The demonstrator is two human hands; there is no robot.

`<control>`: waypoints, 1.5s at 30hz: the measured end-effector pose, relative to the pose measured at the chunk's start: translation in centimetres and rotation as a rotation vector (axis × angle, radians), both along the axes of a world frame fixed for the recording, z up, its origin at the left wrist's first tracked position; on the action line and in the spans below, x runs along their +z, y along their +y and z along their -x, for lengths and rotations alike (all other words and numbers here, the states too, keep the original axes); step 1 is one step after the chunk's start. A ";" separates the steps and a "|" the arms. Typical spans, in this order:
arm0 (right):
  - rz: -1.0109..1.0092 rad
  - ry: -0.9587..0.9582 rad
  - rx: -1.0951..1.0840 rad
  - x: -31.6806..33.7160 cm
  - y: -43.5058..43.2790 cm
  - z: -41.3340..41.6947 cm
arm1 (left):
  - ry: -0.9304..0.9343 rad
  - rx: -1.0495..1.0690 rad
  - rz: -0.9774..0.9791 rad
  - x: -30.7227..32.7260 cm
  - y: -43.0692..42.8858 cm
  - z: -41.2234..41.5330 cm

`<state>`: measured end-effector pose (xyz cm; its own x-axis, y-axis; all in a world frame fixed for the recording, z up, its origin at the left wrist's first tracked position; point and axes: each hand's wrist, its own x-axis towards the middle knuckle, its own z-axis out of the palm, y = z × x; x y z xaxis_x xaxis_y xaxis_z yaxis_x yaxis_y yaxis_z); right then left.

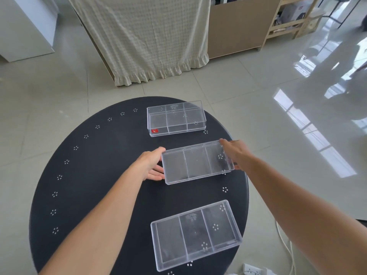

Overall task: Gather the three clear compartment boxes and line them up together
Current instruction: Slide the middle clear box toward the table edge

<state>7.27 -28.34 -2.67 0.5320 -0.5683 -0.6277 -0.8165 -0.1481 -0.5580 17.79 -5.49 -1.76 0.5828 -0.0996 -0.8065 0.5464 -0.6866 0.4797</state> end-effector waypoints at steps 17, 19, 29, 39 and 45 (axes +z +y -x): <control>-0.237 -0.435 -0.070 -0.1 1.5 6.0 | -0.254 0.155 0.421 0.2 3.2 5.3; -0.244 -0.455 -0.091 -0.3 1.6 6.0 | -0.250 0.166 0.431 -0.1 3.3 5.4; -0.344 -0.001 -0.065 1.0 -0.7 1.7 | 0.034 0.078 0.027 1.1 2.1 0.3; -0.256 -0.020 0.137 0.0 -1.9 0.9 | 0.044 -0.095 0.093 1.3 2.1 -1.2; -0.148 -0.263 0.332 -0.7 -0.7 4.0 | -0.092 -0.111 0.283 0.0 4.4 1.7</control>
